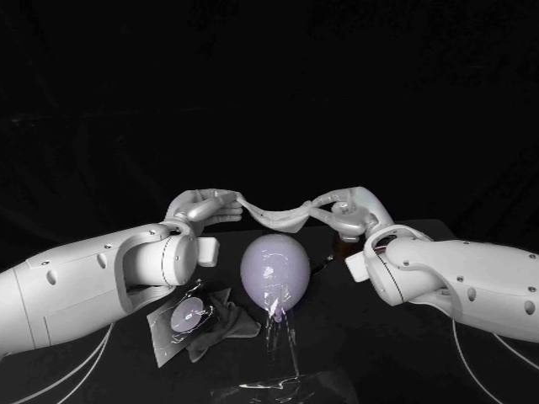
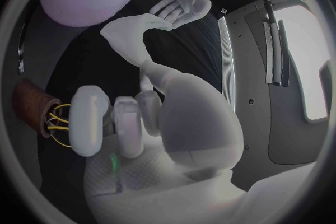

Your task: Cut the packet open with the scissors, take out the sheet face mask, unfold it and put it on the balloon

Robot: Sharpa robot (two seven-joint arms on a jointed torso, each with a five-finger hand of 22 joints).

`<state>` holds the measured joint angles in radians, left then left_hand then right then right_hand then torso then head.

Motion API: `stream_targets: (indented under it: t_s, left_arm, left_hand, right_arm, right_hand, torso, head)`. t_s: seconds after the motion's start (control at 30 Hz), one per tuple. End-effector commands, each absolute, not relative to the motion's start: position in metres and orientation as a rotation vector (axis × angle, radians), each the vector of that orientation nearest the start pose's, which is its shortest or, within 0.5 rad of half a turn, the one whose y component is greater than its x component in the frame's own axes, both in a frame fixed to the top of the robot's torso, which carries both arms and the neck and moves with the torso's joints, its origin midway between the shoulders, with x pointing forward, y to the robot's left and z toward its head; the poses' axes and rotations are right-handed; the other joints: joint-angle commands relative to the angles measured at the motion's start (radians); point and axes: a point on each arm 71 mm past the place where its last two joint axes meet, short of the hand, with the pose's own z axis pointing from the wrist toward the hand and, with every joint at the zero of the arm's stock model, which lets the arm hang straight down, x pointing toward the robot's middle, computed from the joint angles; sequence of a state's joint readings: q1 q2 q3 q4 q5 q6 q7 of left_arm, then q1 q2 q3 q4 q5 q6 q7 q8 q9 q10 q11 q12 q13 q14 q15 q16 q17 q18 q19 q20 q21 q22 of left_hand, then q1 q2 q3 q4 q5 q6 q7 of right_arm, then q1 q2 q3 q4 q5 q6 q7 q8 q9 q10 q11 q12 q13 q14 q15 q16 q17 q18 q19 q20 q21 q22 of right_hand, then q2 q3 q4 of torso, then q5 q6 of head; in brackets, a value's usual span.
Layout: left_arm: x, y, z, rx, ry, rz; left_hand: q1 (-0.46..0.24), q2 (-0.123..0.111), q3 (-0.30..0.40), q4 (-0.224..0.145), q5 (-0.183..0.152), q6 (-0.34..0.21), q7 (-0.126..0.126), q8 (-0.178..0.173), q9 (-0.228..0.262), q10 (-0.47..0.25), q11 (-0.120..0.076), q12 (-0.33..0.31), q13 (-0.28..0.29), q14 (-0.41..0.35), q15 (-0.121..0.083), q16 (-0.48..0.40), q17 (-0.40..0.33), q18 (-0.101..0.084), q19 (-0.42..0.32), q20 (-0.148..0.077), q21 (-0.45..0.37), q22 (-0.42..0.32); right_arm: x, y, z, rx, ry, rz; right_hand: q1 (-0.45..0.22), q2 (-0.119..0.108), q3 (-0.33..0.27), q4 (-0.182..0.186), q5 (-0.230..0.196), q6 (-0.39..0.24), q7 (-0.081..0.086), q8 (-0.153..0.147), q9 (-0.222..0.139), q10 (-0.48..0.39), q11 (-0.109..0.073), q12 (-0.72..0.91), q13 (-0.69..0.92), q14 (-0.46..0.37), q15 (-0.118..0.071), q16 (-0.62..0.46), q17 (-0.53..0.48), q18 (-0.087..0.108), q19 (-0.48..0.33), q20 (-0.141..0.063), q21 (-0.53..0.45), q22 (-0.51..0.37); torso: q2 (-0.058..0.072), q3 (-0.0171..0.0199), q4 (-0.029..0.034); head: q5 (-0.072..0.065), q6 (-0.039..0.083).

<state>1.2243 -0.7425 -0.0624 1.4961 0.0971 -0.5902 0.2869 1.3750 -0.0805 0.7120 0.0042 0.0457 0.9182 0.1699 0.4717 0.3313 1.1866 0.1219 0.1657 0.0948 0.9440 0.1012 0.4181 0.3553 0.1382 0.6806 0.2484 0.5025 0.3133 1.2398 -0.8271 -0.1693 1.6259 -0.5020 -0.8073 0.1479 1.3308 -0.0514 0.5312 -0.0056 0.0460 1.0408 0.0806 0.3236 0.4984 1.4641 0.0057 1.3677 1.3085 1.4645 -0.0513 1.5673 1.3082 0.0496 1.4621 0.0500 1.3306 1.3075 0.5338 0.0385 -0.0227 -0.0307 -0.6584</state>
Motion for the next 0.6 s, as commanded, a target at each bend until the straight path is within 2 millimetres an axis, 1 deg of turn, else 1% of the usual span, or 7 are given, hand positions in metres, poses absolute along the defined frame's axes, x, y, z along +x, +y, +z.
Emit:
stream_targets:
  t_s: [0.03, 0.2, 0.23, 0.3, 0.43, 0.53, 0.6]
  left_arm:
    - [0.494, 0.180, -0.187, -1.315, 1.424, -1.335]
    - [0.487, 0.183, -0.188, -1.316, 1.435, -1.343]
    - [0.487, 0.184, -0.188, -1.316, 1.436, -1.343]
    - [0.484, 0.186, -0.188, -1.318, 1.440, -1.344]
    - [0.480, 0.191, -0.188, -1.320, 1.444, -1.344]
    - [0.478, 0.195, -0.188, -1.320, 1.450, -1.342]
    - [0.476, 0.197, -0.189, -1.316, 1.455, -1.340]
  left_hand:
    - [-0.004, 0.010, 0.008, -0.001, 0.003, 0.007, -0.001, 0.004, 0.095, 0.004, -0.005, 0.006, 0.001, -0.005, -0.003, 0.003, 0.001, 0.001, -0.005, 0.001, 0.003, 0.001]
    - [-0.004, 0.010, 0.008, -0.001, 0.003, 0.007, -0.001, 0.003, 0.096, 0.004, -0.005, 0.006, 0.001, -0.005, -0.003, 0.004, 0.001, 0.001, -0.006, 0.002, 0.005, 0.002]
    - [-0.004, 0.010, 0.008, -0.001, 0.003, 0.007, -0.001, 0.003, 0.096, 0.004, -0.005, 0.006, 0.001, -0.005, -0.003, 0.004, 0.001, 0.001, -0.006, 0.002, 0.005, 0.002]
    - [-0.004, 0.010, 0.009, -0.001, 0.003, 0.007, -0.001, 0.003, 0.096, 0.004, -0.005, 0.006, 0.001, -0.006, -0.003, 0.004, 0.001, 0.001, -0.007, 0.002, 0.006, 0.003]
    - [-0.004, 0.010, 0.009, -0.001, 0.003, 0.007, -0.001, 0.003, 0.096, 0.004, -0.005, 0.006, 0.001, -0.006, -0.003, 0.004, 0.001, 0.001, -0.007, 0.002, 0.006, 0.003]
    - [-0.004, 0.010, 0.009, -0.001, 0.003, 0.007, -0.001, 0.003, 0.096, 0.004, -0.005, 0.006, 0.001, -0.006, -0.003, 0.004, 0.001, 0.001, -0.007, 0.002, 0.006, 0.003]
    - [-0.004, 0.010, 0.009, -0.001, 0.003, 0.007, -0.001, 0.003, 0.096, 0.004, -0.005, 0.006, 0.001, -0.006, -0.003, 0.004, 0.001, 0.001, -0.007, 0.002, 0.006, 0.003]
  right_arm:
    - [0.452, -0.191, -0.200, 0.776, 1.483, 1.034]
    - [0.431, -0.187, -0.211, 0.789, 1.513, 1.065]
    - [0.428, -0.187, -0.212, 0.790, 1.516, 1.070]
    - [0.420, -0.185, -0.214, 0.789, 1.523, 1.084]
    - [0.410, -0.184, -0.218, 0.779, 1.529, 1.102]
    - [0.403, -0.184, -0.221, 0.777, 1.534, 1.112]
    - [0.397, -0.185, -0.225, 0.778, 1.538, 1.115]
  right_hand:
    - [0.000, 0.006, 0.006, 0.000, 0.003, 0.006, 0.001, 0.004, 0.002, 0.011, -0.002, 0.000, 0.115, 0.106, -0.006, 0.003, 0.263, 0.000, 0.012, 0.001, -0.005, 0.189]
    - [0.000, 0.006, 0.006, 0.000, 0.003, 0.006, 0.001, 0.004, 0.002, 0.011, -0.002, 0.000, 0.115, 0.106, -0.006, 0.003, 0.263, 0.000, 0.012, 0.001, -0.005, 0.189]
    - [-0.001, 0.005, 0.006, 0.000, 0.003, 0.006, 0.001, 0.004, 0.002, 0.010, -0.002, -0.001, 0.114, 0.106, -0.006, 0.003, 0.263, 0.000, 0.012, 0.001, -0.005, 0.189]
    - [-0.001, 0.005, 0.006, 0.000, 0.003, 0.006, 0.001, 0.004, 0.002, 0.010, -0.002, -0.001, 0.114, 0.106, -0.006, 0.003, 0.263, 0.000, 0.012, 0.001, -0.005, 0.189]
    - [-0.001, 0.005, 0.006, 0.000, 0.003, 0.006, 0.001, 0.004, 0.002, 0.010, -0.002, -0.001, 0.114, 0.106, -0.006, 0.003, 0.263, 0.000, 0.012, 0.001, -0.005, 0.189]
    - [-0.001, 0.005, 0.006, -0.001, 0.003, 0.006, 0.001, 0.005, 0.002, 0.010, -0.002, -0.001, 0.114, 0.106, -0.006, 0.003, 0.263, 0.000, 0.012, 0.001, -0.005, 0.189]
    - [-0.001, 0.005, 0.006, -0.001, 0.003, 0.006, 0.001, 0.005, 0.002, 0.010, -0.002, -0.001, 0.114, 0.106, -0.006, 0.003, 0.263, 0.000, 0.012, 0.001, -0.005, 0.189]
  torso:
    - [-0.001, -0.0002, -0.0008]
    - [-0.002, 0.0008, -0.0019]
    - [-0.002, 0.0008, -0.0011]
    - [-0.002, 0.0010, -0.0009]
    - [-0.002, 0.0003, -0.0009]
    - [-0.001, -0.0004, -0.0010]
    - [-0.002, -0.0007, -0.0003]
  head:
    - [0.001, -0.007]
    - [-0.001, -0.013]
    - [-0.002, -0.014]
    - [-0.004, -0.014]
    - [-0.006, -0.016]
    - [-0.013, -0.020]
    - [-0.013, -0.023]
